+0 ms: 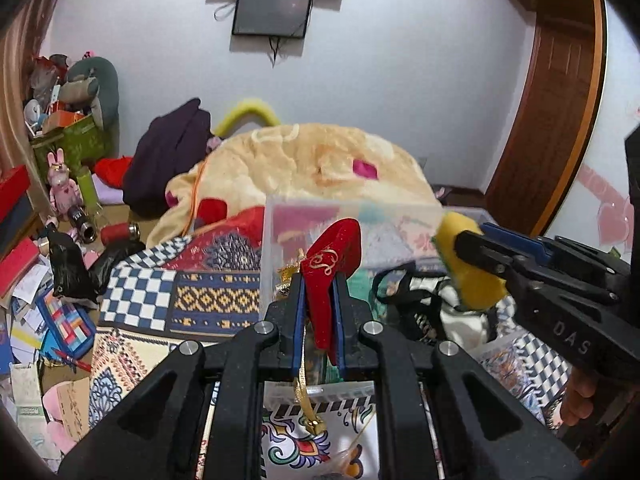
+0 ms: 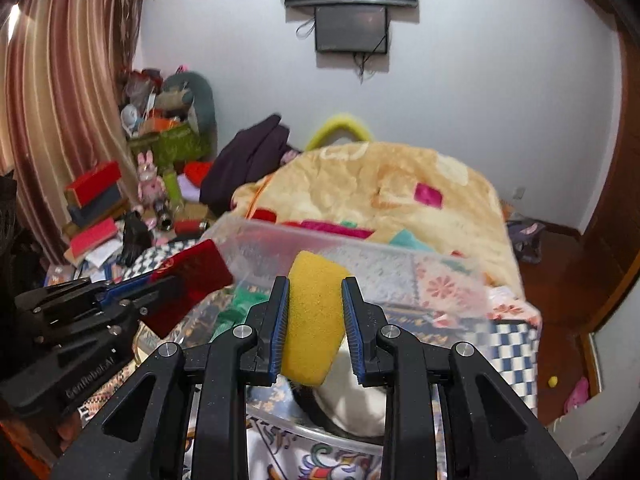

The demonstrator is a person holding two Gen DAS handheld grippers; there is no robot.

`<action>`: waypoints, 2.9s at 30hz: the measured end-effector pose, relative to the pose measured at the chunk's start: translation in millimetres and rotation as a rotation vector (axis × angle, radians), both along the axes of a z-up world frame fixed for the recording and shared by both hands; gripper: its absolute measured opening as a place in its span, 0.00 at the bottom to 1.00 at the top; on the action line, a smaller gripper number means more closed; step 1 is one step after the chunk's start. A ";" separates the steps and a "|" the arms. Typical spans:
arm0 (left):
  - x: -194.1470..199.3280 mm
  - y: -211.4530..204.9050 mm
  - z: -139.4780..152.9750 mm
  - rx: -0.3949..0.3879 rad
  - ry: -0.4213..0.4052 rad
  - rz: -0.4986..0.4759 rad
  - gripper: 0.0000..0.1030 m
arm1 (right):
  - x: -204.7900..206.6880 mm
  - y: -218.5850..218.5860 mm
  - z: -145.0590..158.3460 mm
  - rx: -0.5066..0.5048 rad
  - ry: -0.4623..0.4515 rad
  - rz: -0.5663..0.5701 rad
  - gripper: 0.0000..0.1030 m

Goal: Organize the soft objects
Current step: 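Lower the sponge and red pouch into the clear box and open both tools, then grasp the bagged grey glove with the left tool while the right tool grasps the braided cord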

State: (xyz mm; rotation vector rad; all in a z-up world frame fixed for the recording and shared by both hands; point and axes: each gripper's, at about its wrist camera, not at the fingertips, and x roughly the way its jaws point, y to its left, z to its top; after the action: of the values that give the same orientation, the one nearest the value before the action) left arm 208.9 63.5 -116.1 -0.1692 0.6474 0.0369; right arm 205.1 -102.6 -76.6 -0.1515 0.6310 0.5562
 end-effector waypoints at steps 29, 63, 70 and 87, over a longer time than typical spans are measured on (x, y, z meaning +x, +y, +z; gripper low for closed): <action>-74.5 -11.3 46.8 0.002 -0.085 -0.119 0.53 | -48.2 -53.0 36.6 -0.024 -0.096 0.005 0.58; -126.1 -22.3 -67.4 -0.011 0.197 -0.085 0.84 | -100.5 -158.4 -78.3 -0.149 0.170 -0.218 0.54; -130.2 -12.4 -71.8 -0.049 0.197 -0.087 0.49 | -104.0 -153.8 -75.5 -0.138 0.158 -0.217 0.20; -141.6 -11.1 -12.5 0.016 0.029 -0.099 0.28 | -89.9 -133.8 -30.8 -0.069 0.044 -0.178 0.14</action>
State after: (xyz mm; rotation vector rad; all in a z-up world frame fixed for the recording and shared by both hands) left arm 67.3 52.4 -128.6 -0.1213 0.6830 -0.0510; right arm 115.2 -236.4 -107.3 -0.1470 0.6993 0.3673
